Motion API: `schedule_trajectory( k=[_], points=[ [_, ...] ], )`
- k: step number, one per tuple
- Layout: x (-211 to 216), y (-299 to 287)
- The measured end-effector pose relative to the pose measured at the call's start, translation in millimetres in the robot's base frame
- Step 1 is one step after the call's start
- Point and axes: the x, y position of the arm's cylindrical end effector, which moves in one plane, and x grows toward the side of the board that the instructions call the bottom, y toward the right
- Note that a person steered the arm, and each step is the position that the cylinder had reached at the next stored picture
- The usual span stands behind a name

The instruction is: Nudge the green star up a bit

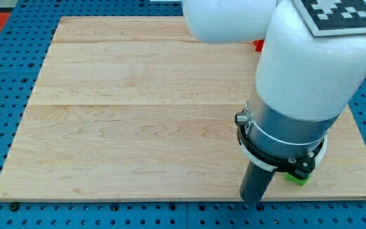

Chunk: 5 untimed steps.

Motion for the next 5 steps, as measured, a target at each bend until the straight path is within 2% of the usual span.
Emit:
schedule_trajectory(
  k=[1, 3, 4, 5],
  points=[
    [-0.4, 5.2],
    [-1.5, 160.8],
    [-20.9, 115.6],
    [-21.2, 73.5]
  ],
)
